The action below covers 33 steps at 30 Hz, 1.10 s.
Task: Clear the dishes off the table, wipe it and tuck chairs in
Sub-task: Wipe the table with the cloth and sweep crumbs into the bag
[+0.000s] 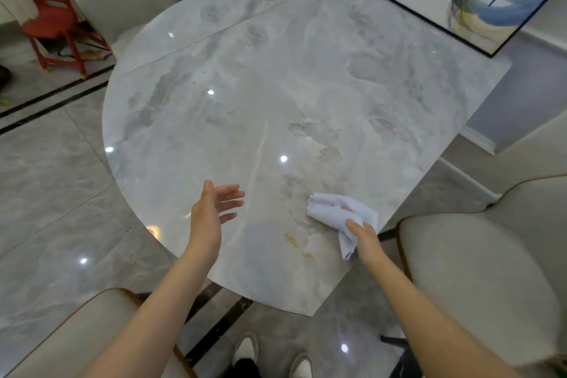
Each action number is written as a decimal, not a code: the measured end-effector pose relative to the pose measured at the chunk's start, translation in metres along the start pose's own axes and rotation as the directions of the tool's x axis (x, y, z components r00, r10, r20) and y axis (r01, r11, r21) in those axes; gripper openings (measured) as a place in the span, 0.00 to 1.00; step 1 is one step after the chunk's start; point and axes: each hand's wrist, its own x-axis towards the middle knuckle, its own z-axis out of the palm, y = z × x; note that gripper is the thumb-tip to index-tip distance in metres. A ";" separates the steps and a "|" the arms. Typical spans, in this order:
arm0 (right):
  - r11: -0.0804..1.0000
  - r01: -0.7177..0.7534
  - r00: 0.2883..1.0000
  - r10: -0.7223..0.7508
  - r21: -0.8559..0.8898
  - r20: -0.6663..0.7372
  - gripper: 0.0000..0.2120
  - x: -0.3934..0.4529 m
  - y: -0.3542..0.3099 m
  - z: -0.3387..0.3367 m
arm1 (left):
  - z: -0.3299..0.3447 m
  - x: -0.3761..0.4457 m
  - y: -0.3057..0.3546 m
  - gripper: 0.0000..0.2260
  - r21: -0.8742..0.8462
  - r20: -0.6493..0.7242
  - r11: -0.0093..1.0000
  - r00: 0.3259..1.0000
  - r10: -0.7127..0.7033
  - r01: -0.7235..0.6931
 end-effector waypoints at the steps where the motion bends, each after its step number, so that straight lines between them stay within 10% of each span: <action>1: 0.999 -0.020 0.999 0.021 0.035 -0.031 0.21 -0.002 0.005 0.005 | 0.000 0.003 -0.001 0.25 -0.001 0.013 1.000 1.000 -0.010 0.010; 8: 0.962 -0.163 0.973 0.194 0.218 -0.129 0.25 -0.025 0.023 0.036 | 0.004 0.024 0.003 0.25 -0.013 0.124 0.999 0.991 -0.041 0.043; 17: 0.963 0.030 0.974 0.032 0.268 -0.226 0.17 -0.063 0.044 0.092 | -0.029 0.052 0.001 0.25 -0.030 0.138 0.997 0.988 -0.067 0.072; 33: 0.909 0.164 0.961 -0.059 0.382 -0.271 0.37 -0.052 0.021 0.190 | -0.078 0.091 -0.002 0.25 -0.054 0.057 0.994 0.994 -0.094 0.097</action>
